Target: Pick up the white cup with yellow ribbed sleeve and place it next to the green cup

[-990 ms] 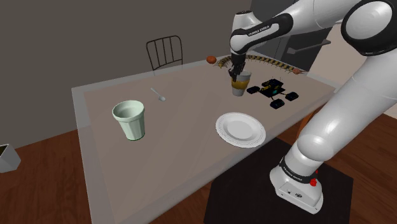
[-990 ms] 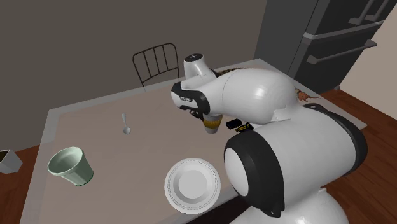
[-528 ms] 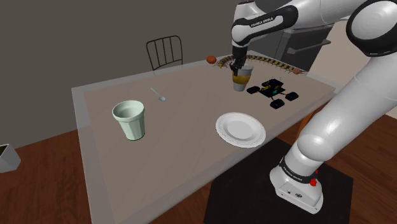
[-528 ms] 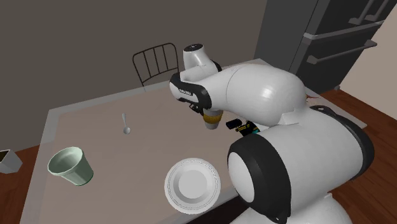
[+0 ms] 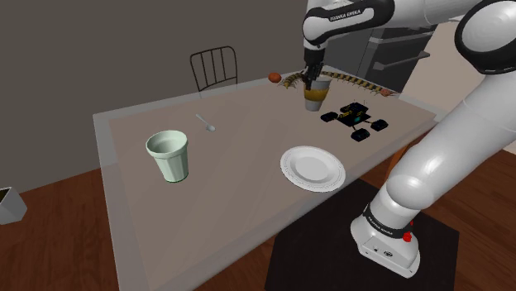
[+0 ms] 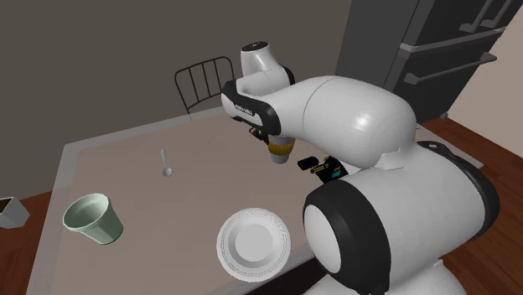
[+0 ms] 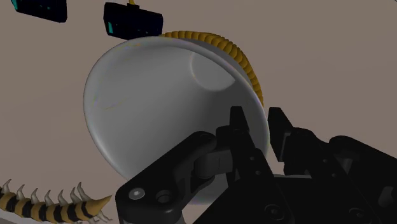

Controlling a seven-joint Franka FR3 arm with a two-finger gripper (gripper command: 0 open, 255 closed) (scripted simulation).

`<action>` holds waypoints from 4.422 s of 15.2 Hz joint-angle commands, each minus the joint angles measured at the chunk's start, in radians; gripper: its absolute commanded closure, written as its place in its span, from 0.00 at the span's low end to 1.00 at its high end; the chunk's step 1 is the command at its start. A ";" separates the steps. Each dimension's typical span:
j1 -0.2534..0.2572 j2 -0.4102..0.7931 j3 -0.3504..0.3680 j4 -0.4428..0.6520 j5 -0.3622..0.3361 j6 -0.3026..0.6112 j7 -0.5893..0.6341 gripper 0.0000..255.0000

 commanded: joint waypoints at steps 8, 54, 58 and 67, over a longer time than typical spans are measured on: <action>0.004 -0.006 0.006 0.118 0.007 -0.123 -0.016 1.00; 0.315 0.133 0.477 0.492 0.078 -0.479 0.709 1.00; 0.330 0.148 0.493 0.469 0.078 -0.446 0.743 1.00; 0.327 0.123 0.489 0.318 0.084 -0.319 0.753 1.00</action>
